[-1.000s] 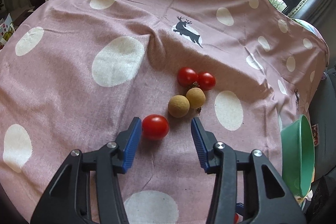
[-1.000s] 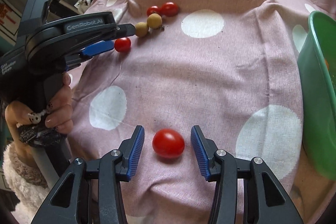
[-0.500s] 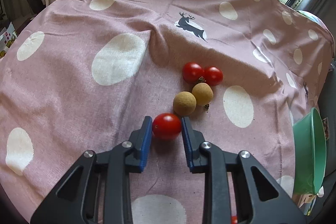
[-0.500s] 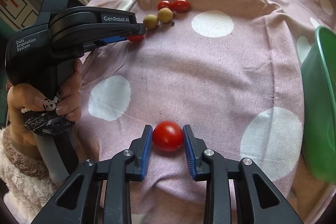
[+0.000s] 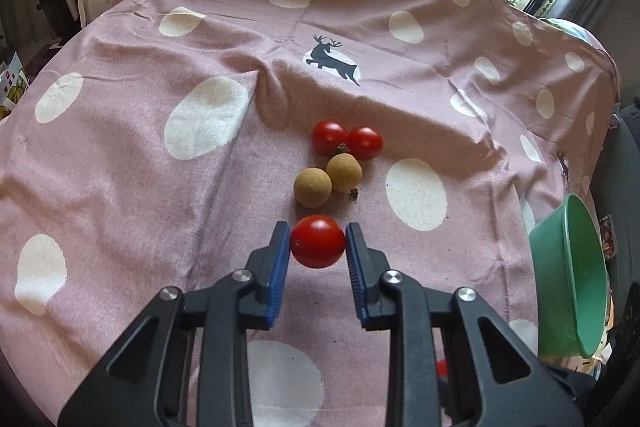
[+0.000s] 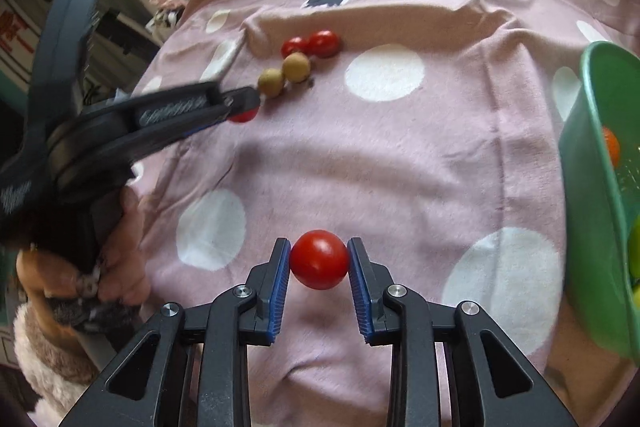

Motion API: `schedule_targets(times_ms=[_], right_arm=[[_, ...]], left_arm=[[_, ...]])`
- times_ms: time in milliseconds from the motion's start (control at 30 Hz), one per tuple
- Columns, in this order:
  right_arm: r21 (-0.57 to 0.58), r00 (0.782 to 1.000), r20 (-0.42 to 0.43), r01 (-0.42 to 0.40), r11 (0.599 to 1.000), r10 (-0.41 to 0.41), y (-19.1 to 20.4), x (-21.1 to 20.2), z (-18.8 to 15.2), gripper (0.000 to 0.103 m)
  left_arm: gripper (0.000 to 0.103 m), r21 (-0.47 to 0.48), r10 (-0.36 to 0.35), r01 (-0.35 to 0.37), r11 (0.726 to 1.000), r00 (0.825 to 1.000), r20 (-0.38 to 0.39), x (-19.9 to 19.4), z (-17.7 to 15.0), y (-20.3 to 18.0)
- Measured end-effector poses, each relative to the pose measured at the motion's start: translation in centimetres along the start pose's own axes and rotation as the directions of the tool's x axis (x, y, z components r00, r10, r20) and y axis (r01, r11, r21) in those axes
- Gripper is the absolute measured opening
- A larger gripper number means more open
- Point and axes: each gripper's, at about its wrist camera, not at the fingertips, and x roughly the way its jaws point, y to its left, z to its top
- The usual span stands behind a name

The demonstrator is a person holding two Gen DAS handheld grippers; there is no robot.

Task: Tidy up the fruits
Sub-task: 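Carry the tomato in the right tool to the bowl while the left tool carries its tomato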

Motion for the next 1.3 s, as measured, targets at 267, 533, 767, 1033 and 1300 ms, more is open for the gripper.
schedule_targets(times_ms=[267,533,767,1033,1300], right_arm=[[0.099,0.995,0.095,-0.017,0.995,0.007,-3.0,-2.3,0.9,0.031],[0.123,0.962,0.271,0.000,0.992,-0.034,-3.5,-6.6,1.3,0.031],[0.188,0.944,0.327,-0.014,0.982,-0.049,-5.9,-8.4,1.3,0.031],[0.235,0.934,0.356,-0.052,0.971,-0.037,-7.9,-9.6,0.8,0.031],[0.251,0.932,0.361,-0.067,0.966,-0.029,-8.4,-9.7,0.7,0.031]], left_arm=[[0.027,0.047,-0.022,0.019,0.999,0.998,0.059,-2.5,-1.1,-1.4],[0.025,0.126,-0.092,0.074,0.989,0.985,0.149,-6.1,-1.9,-4.7],[0.024,0.196,-0.135,0.104,0.975,0.979,0.152,-6.7,-2.9,-7.2],[0.024,0.165,-0.112,0.094,0.982,0.989,0.100,-5.1,-3.3,-6.7],[0.025,0.195,-0.146,0.131,0.972,0.987,0.065,-4.2,-3.8,-7.5]])
